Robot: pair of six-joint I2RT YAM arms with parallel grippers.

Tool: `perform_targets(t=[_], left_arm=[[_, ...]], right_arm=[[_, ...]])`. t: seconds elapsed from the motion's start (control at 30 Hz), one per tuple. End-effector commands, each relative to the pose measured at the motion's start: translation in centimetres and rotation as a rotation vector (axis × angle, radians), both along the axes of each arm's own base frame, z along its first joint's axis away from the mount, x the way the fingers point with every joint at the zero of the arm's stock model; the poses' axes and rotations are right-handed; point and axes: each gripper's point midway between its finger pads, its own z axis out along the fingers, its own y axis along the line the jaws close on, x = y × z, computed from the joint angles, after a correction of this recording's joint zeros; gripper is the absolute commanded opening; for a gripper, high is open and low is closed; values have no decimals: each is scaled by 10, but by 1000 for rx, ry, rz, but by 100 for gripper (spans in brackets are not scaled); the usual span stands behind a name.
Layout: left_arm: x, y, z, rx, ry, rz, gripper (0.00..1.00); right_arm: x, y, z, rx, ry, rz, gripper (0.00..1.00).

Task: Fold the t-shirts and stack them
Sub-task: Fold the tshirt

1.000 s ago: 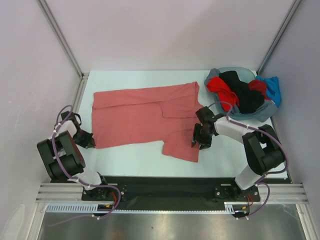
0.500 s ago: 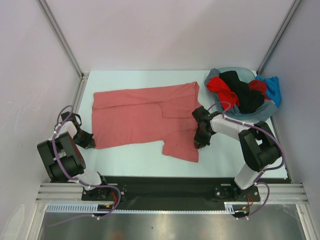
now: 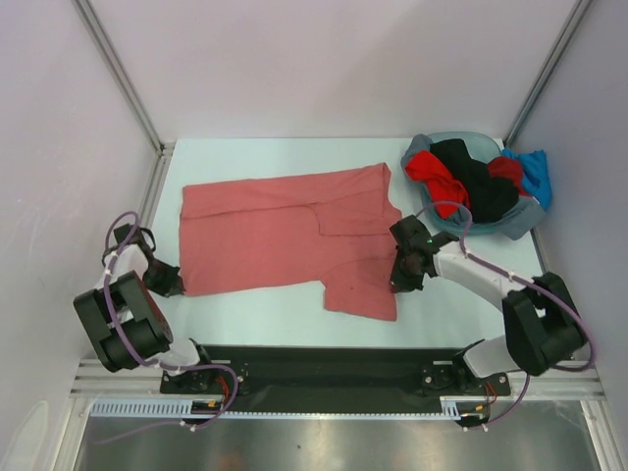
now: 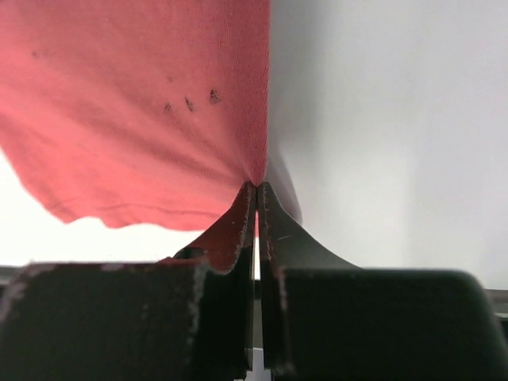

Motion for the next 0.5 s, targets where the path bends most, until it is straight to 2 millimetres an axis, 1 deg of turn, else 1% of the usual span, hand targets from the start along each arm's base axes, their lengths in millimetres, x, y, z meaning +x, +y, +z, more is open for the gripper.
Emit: perform_targets(t=[0.0,0.03,0.13,0.17,0.2,0.27,0.37,0.47], left_arm=[[-17,2,6,19,18,13,0],[-21,0,6,20,18,18,0],[-29,-4,8,14,25,50,0],[-29,-4,12,20,12,59,0],[-35,1,12,47,39,86,0],[-38,4,15,59,36,107,0],[-37,3,15,45,35,104,0],[-30,1,17,24,23,80,0]], right_arm=[[-22,-11,9,3,9,60,0],[-27,-14,7,-4,17,62,0],[-46,-16,10,26,52,88,0],[-49,-18,10,26,55,93,0],[-50,-19,14,35,43,95,0],[-55,-23,15,36,52,98,0],[-53,-27,16,38,57,86,0],[-40,-32,19,34,54,64,0]])
